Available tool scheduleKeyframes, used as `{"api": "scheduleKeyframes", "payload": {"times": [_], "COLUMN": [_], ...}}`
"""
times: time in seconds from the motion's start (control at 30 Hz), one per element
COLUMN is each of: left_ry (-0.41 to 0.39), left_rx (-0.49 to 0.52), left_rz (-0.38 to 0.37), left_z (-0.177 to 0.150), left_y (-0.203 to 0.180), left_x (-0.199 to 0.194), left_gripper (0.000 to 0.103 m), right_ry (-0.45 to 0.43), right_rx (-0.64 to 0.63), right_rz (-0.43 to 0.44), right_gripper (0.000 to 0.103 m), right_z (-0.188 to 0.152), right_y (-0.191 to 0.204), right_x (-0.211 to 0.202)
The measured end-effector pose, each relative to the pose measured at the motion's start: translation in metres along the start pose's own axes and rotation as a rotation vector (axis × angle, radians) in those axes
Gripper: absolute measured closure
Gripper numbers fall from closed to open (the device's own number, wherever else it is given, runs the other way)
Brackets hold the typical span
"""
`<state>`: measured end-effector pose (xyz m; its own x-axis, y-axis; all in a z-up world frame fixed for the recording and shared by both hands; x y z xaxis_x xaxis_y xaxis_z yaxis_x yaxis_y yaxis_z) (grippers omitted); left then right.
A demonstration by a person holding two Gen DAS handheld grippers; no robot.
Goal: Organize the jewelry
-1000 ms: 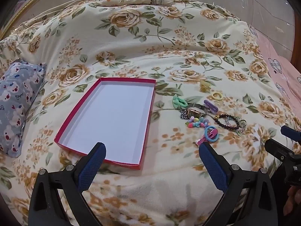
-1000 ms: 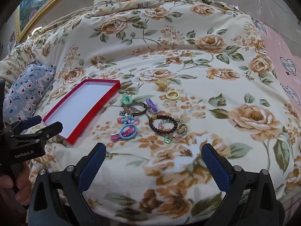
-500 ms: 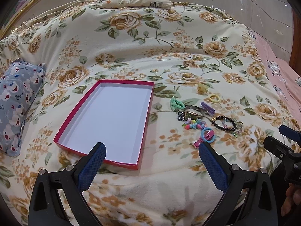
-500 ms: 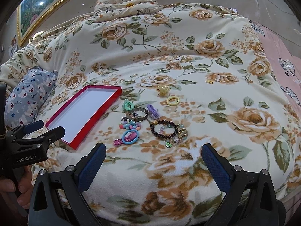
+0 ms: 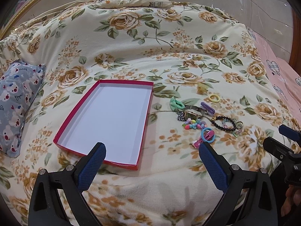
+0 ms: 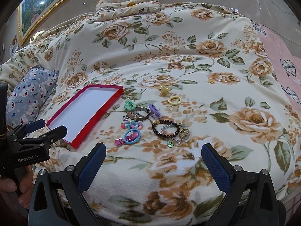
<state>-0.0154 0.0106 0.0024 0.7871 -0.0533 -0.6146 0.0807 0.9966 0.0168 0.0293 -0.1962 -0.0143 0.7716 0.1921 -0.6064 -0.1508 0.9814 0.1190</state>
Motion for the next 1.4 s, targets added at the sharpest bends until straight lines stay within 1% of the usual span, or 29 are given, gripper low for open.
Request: {"api": "scheduleKeyframes", "payload": {"times": [0.4,0.73,0.93,1.13,1.2,1.3,1.37,1.4], "left_ry": [0.017,0.028,0.057,0.095,0.116,0.145,0.165,0.174], "left_rx": [0.000,-0.010,-0.024,-0.018,-0.020,-0.015,-0.013,-0.010], "left_rz": [-0.002,-0.020,-0.063,-0.112,-0.139,-0.167,-0.190,-0.201], "left_z": [0.003,0.001,0.004,0.009,0.011,0.015,0.018,0.020], "left_y": [0.000,-0.002,-0.001,-0.004,-0.006,-0.010,-0.012,-0.013], "left_x": [0.008,0.015,0.025,0.044,0.053,0.066,0.076,0.082], "left_gripper": [0.003,0.003,0.003,0.004,0.007,0.012,0.017,0.019], "right_ry": [0.002,0.005,0.012,0.018,0.023,0.038,0.052,0.061], "right_rx": [0.001,0.011,0.030,0.066,0.078,0.092,0.097,0.098], "right_rz": [0.006,0.006,0.011,0.016,0.015,0.011,0.008,0.005], "right_gripper": [0.001,0.001,0.001,0.003,0.006,0.015,0.025,0.028], "right_z": [0.001,0.005,0.005,0.003,0.004,0.006,0.006,0.005], "right_y": [0.002,0.003,-0.003,-0.020,-0.025,-0.032,-0.036,-0.037], "right_x": [0.001,0.004,0.010,0.018,0.022,0.030,0.036,0.039]}}
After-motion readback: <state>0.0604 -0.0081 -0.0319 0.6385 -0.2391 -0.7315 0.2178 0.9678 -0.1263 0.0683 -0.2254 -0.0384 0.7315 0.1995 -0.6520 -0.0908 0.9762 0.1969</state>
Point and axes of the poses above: each gripper's, at about its wrist camera, not at the fingertips, and x roughly the way its jaws point, y to its left, z to its top, the point moved 2 cm from there along x, roughly the way its jaws point, and after that the axes turned 5 degrees about -y, right-handed, at the moved point
